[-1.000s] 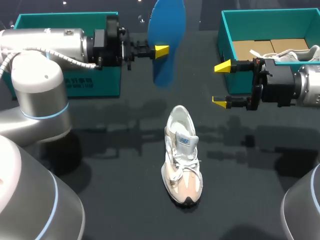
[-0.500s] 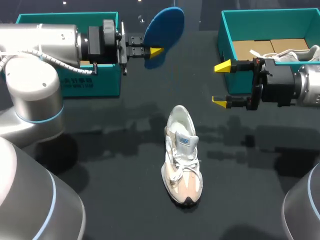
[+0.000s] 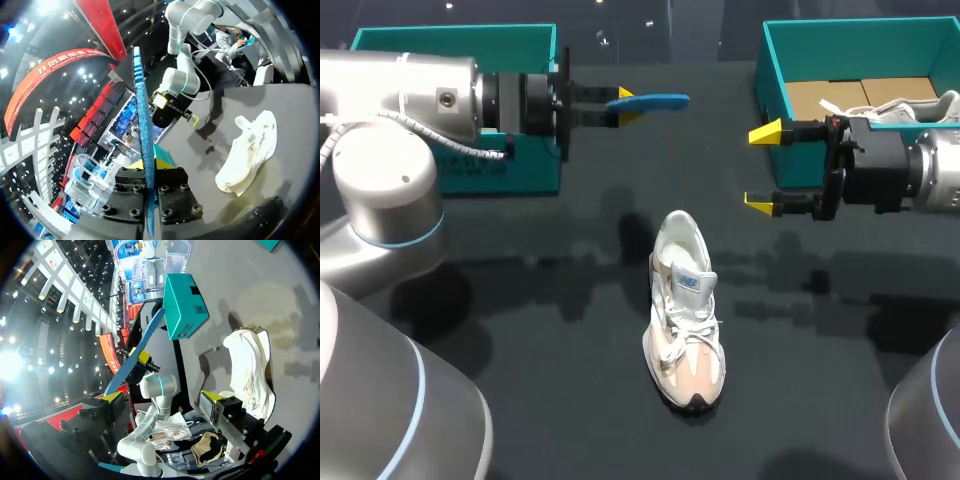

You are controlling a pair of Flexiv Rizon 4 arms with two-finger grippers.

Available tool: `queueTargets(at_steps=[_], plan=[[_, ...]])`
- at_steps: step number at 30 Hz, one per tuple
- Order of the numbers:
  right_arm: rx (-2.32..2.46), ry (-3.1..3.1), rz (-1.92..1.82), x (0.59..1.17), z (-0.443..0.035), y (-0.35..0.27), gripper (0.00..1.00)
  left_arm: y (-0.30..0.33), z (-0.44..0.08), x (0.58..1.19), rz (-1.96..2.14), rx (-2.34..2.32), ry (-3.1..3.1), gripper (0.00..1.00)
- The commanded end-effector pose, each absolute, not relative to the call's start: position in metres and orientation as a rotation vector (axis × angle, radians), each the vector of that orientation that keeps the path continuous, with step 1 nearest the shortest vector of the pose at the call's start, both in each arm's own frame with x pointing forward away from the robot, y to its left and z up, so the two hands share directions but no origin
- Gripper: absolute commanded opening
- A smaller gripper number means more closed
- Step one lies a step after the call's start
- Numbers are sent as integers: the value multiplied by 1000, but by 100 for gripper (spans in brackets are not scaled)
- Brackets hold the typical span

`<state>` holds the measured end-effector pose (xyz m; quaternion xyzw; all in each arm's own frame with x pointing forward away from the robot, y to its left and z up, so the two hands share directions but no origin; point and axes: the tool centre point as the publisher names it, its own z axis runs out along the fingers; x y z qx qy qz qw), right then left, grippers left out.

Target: Take the shoe out of the shoebox, open the shoe tongue, remove and reinsert the insole, then place the shoe into the shoebox

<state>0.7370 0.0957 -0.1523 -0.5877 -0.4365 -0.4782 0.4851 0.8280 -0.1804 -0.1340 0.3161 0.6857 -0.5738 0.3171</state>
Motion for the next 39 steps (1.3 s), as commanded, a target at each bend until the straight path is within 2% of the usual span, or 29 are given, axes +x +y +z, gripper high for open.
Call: queueTargets(at_steps=[1, 9, 39], plan=[[-1434, -1063, -1164, 737, -153, 97, 100, -184, -137, 837, -1362, 1073, 1658, 0], [-1434, -1063, -1164, 737, -153, 97, 100, -190, -142, 838, -1186, 1293, 1440, 0], [-1376, -1101, -1197, 741, -152, 102, 100, -207, -151, 836, -1160, 1265, 1357, 0]])
